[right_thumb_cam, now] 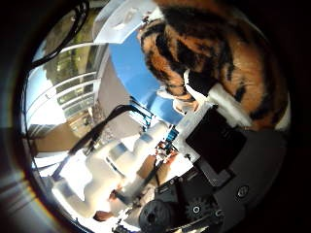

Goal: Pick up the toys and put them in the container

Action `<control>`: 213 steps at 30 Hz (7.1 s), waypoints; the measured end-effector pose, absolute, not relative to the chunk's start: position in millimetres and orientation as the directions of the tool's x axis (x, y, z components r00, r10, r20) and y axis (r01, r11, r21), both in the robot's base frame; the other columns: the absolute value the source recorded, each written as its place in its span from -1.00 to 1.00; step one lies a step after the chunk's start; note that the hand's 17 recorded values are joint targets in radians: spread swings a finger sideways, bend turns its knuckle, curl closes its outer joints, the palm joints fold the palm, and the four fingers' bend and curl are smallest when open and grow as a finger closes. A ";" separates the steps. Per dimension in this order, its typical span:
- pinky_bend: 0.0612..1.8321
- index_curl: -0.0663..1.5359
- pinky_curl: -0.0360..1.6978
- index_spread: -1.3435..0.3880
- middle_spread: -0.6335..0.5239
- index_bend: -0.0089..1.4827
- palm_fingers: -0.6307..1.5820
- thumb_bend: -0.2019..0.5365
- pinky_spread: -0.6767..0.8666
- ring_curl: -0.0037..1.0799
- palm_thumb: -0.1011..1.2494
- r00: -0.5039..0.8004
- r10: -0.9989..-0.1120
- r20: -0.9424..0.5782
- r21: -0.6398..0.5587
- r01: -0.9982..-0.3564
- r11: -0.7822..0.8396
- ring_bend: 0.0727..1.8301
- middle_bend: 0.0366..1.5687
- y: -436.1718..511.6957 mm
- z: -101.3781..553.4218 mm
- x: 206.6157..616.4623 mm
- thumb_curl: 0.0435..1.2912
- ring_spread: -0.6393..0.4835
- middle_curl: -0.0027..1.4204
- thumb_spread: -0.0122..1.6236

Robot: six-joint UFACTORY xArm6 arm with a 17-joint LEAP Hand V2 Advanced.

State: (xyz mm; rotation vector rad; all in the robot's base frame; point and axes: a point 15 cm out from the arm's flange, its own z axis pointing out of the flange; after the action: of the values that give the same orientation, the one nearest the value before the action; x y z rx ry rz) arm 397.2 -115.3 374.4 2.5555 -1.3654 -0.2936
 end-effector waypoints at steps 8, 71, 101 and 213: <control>0.79 -0.37 -0.09 -0.70 -0.34 -0.03 0.32 -0.48 0.03 0.70 0.66 0.612 -0.786 -0.090 0.120 -0.777 -0.618 0.55 0.55 -17.8 461.9 375.7 0.16 -0.13 0.54 0.38; 0.10 -0.28 -0.38 0.01 0.16 -0.81 -0.44 -0.55 0.51 -0.39 -0.05 0.627 -0.771 -0.111 -0.386 -0.742 -0.548 -0.41 -0.81 268.0 376.9 565.8 -0.38 0.62 -0.44 0.33; -0.09 -0.57 -0.60 0.48 0.25 -0.78 -0.27 -0.54 0.54 -0.43 -0.15 0.353 -0.934 -0.050 0.163 -0.920 -0.357 -0.41 -0.80 -48.8 282.5 286.6 -0.54 0.69 -0.48 0.38; 0.26 -0.15 -0.37 -0.08 0.07 -0.79 -0.50 -0.56 0.44 -0.34 0.00 0.575 -0.817 -0.047 -0.433 -0.748 -0.502 -0.27 -0.71 324.3 292.1 613.1 -0.14 0.56 -0.39 0.34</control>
State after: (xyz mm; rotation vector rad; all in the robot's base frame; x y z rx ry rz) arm 613.1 324.3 292.1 3.1405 -1.6512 0.2990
